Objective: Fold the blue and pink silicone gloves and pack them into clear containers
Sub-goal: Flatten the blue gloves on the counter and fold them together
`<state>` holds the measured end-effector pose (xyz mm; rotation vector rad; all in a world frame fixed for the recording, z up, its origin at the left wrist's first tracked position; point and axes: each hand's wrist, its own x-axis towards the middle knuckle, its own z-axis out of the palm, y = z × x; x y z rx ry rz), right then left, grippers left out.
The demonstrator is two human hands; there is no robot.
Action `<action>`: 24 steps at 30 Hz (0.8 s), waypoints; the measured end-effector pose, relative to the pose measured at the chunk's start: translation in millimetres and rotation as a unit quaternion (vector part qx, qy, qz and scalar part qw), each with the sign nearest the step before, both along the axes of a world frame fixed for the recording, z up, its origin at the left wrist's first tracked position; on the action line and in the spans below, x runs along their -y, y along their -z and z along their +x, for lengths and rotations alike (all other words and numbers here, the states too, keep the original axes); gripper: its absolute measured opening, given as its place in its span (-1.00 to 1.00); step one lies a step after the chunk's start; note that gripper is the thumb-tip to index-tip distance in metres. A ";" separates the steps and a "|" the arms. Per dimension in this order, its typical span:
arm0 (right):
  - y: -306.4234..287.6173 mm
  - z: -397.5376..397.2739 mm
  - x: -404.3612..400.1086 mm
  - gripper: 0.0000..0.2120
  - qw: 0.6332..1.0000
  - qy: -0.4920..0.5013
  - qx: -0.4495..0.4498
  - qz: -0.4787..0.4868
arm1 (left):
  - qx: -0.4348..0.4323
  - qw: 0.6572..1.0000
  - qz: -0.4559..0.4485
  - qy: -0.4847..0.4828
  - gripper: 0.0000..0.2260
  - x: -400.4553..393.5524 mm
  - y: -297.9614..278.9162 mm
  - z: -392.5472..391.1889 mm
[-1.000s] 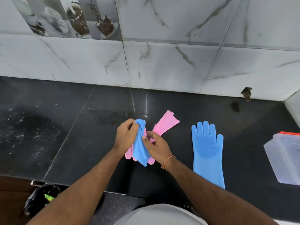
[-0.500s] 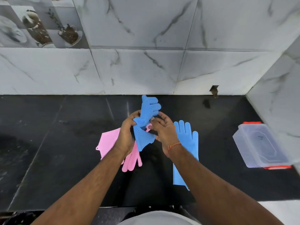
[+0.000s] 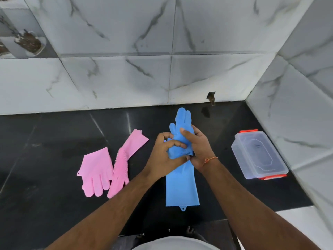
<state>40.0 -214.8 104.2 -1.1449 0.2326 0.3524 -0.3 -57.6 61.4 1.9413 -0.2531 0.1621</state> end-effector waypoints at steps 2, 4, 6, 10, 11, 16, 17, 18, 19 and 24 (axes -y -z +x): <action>3.7 2.7 23.8 -0.71 0.998 0.033 0.016 -0.051 | -0.006 1.000 -0.015 0.027 -0.57 18.9 6.2 -0.9; 6.7 3.5 48.8 -0.67 0.994 0.058 0.022 -0.087 | -0.047 0.997 -0.066 0.022 -0.59 36.5 16.0 0.1; 10.7 1.8 72.4 -0.66 0.991 0.077 0.020 -0.111 | -0.047 0.999 -0.017 -0.019 -0.63 47.8 32.9 3.8; 17.8 -6.8 109.8 -0.66 0.986 0.074 0.004 -0.151 | -0.065 0.964 0.256 -0.017 -0.49 65.3 74.9 15.0; 18.3 -10.2 117.4 -0.65 0.984 0.065 0.000 -0.166 | -0.090 0.945 0.315 0.012 -0.44 72.2 84.3 14.1; 24.6 -25.9 144.1 -0.70 0.975 -0.020 -0.033 -0.219 | -0.118 0.888 0.443 0.043 -0.35 85.1 127.5 0.9; 25.8 -27.7 146.7 -0.71 0.973 -0.040 -0.043 -0.223 | -0.105 0.891 0.440 0.030 -0.35 82.4 131.8 -1.8; 27.3 -28.9 148.5 -0.71 0.971 -0.060 -0.051 -0.227 | -0.095 0.895 0.436 0.020 -0.35 79.8 135.1 -4.4; 28.9 -28.8 149.2 -0.71 0.968 -0.078 -0.059 -0.232 | -0.088 0.895 0.437 0.014 -0.35 77.3 137.6 -6.1; 37.1 -3.8 140.9 -0.68 0.967 -0.118 -0.059 -0.218 | -0.081 0.894 0.441 -0.009 -0.35 67.2 141.6 -13.2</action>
